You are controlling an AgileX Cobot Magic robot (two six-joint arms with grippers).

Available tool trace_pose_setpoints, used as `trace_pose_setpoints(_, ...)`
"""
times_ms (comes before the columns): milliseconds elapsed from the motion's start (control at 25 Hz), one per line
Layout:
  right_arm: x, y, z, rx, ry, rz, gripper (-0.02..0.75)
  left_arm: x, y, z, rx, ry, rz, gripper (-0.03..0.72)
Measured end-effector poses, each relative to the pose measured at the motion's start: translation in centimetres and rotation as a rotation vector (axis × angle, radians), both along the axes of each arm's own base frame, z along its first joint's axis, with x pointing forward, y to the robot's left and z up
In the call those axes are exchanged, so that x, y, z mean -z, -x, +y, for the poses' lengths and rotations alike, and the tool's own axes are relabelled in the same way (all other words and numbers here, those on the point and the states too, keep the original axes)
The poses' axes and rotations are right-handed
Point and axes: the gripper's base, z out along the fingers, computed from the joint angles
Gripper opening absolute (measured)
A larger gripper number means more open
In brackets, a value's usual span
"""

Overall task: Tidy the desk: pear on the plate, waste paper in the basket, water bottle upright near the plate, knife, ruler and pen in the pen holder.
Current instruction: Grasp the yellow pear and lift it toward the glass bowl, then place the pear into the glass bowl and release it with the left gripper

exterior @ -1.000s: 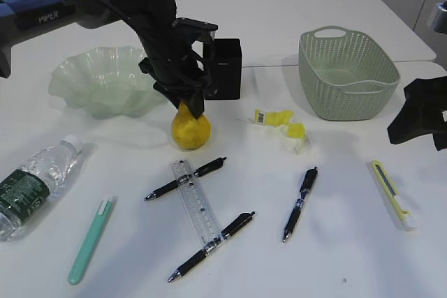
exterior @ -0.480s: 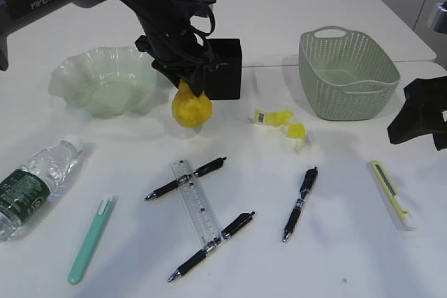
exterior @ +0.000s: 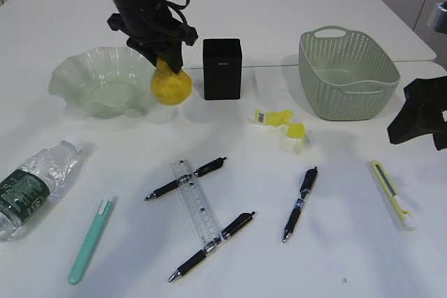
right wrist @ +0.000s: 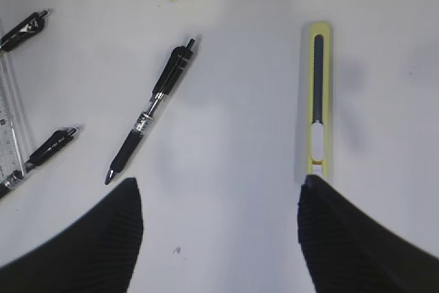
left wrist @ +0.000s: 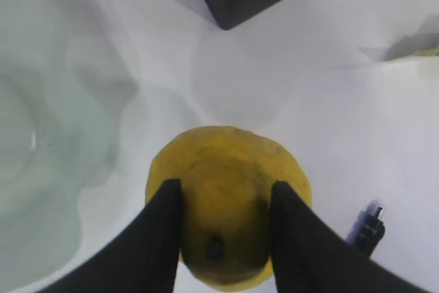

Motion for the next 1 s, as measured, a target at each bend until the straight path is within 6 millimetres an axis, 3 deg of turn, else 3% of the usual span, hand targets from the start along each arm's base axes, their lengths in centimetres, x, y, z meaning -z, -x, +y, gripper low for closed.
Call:
trace_pose_setpoints(280,0.0,0.0,0.0,0.0,0.0,0.0,0.551,-1.9,-0.9,3.8,-0.077,-0.001,-0.038,0.257)
trace_pose_setpoints(680,0.0,0.0,0.0,0.0,0.0,0.0,0.55,-2.1,-2.7,11.0,-0.229,-0.004,-0.039,0.258)
trace_pose_setpoints(880,0.0,0.0,0.0,0.0,0.0,0.0,0.551,-2.1,-3.2,12.6,-0.264,0.006,-0.052,0.258)
trace_pose_setpoints(1000,0.0,0.0,0.0,0.0,0.0,0.0,0.551,-1.1,-3.9,13.0,-0.275,0.011,-0.065,0.258)
